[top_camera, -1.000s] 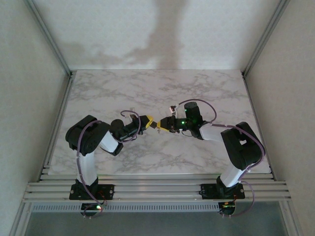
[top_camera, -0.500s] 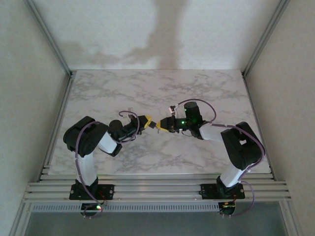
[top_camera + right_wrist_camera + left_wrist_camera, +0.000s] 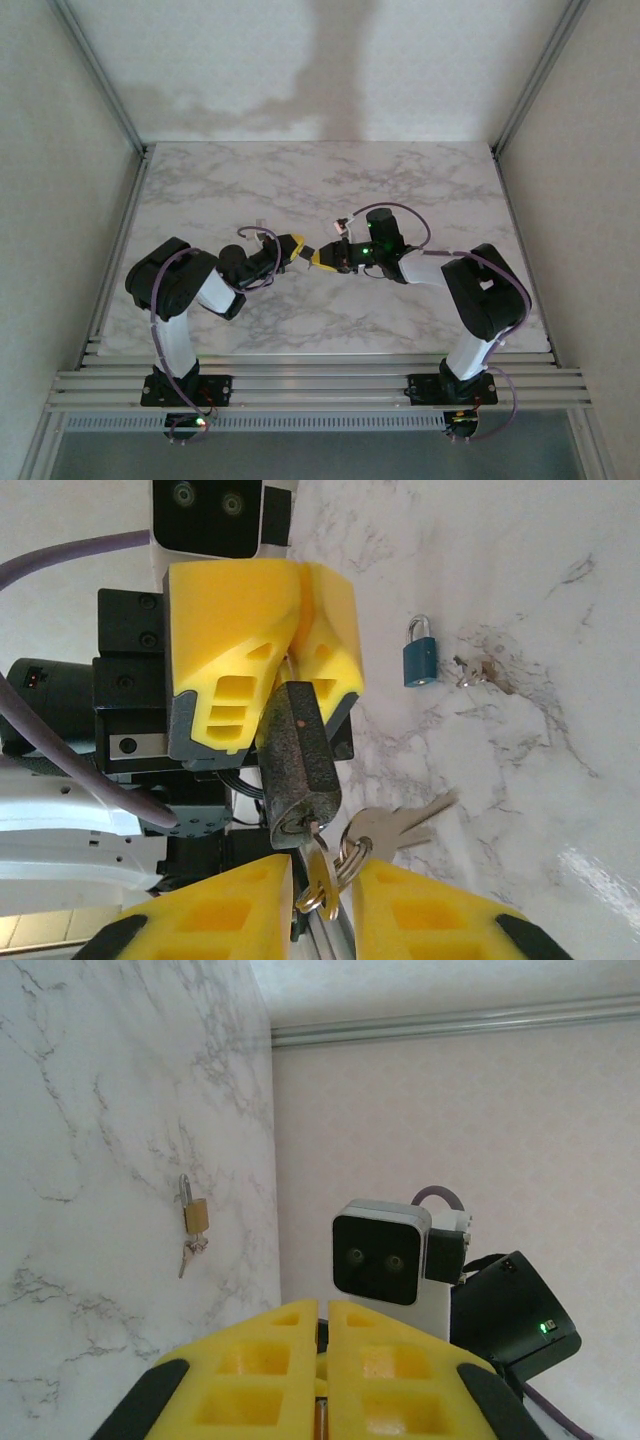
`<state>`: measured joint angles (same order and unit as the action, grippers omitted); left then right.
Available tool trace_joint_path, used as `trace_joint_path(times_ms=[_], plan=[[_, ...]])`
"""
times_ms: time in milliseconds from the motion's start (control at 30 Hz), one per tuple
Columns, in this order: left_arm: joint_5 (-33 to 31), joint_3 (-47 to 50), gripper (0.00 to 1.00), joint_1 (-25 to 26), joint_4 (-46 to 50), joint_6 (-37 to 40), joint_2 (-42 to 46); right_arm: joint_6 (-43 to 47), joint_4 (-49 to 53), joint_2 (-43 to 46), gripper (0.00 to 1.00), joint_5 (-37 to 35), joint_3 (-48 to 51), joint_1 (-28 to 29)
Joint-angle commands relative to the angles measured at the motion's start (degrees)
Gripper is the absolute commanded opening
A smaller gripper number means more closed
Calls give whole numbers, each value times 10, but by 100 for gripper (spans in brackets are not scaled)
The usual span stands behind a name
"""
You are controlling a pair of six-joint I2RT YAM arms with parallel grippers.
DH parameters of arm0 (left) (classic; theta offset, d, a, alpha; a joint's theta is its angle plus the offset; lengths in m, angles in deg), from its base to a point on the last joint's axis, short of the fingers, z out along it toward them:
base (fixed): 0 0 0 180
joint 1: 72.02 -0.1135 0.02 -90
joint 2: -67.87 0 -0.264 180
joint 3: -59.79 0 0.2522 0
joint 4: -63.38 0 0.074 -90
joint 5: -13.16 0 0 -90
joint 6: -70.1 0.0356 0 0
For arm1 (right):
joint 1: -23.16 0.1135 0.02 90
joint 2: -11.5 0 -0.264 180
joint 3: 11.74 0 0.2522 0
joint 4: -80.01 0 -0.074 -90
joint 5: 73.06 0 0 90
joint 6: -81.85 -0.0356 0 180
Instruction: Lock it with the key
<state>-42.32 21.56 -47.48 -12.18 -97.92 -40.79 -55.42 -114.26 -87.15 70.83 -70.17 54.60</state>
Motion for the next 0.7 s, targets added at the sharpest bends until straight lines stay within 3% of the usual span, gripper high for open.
trace_joint_path(times_ms=[0,367,667], plan=[[-4,1,0,-5,-171,6,18,9,-8,-6,23,6,-14,4],[5,-1,0,-5,-171,6,20,24,6,12,22,-31,-5,1],[7,-3,0,-4,-171,6,20,-13,-59,22,22,-27,22,-18]])
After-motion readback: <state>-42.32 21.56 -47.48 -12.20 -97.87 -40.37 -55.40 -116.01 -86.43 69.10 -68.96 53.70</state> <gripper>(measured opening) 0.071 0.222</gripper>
